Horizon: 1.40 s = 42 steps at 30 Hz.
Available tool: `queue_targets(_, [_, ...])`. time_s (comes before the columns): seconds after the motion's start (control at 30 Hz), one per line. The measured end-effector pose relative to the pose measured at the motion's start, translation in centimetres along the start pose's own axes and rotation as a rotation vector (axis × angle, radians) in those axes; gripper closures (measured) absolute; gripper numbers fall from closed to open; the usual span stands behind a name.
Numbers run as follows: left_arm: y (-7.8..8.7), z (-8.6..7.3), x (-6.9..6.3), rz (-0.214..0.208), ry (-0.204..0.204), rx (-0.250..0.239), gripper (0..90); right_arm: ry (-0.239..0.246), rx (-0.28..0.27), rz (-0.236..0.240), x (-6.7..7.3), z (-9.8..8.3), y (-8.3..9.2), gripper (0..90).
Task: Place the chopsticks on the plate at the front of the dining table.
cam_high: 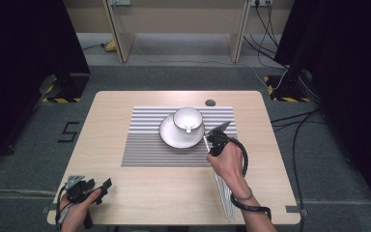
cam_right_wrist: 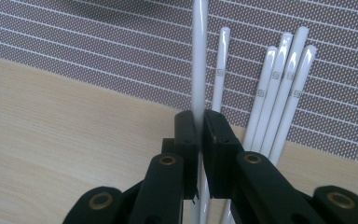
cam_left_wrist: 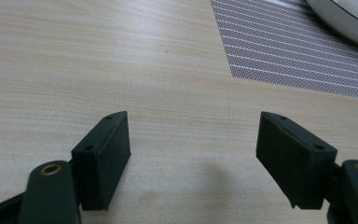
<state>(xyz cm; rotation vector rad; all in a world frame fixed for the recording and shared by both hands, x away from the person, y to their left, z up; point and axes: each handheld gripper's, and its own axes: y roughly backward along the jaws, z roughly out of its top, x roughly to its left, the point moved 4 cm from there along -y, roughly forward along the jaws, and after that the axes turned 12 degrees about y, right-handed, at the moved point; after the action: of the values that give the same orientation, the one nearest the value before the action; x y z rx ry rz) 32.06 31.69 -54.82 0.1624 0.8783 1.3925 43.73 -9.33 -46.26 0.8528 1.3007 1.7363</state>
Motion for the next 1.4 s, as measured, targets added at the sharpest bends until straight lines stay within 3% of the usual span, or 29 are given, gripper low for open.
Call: queue_targets(1.4, [0.0,0.0,0.0,-0.003,0.000,0.002,25.0,0.031,0.005,0.020,2.0,1.5,-0.8,85.4])
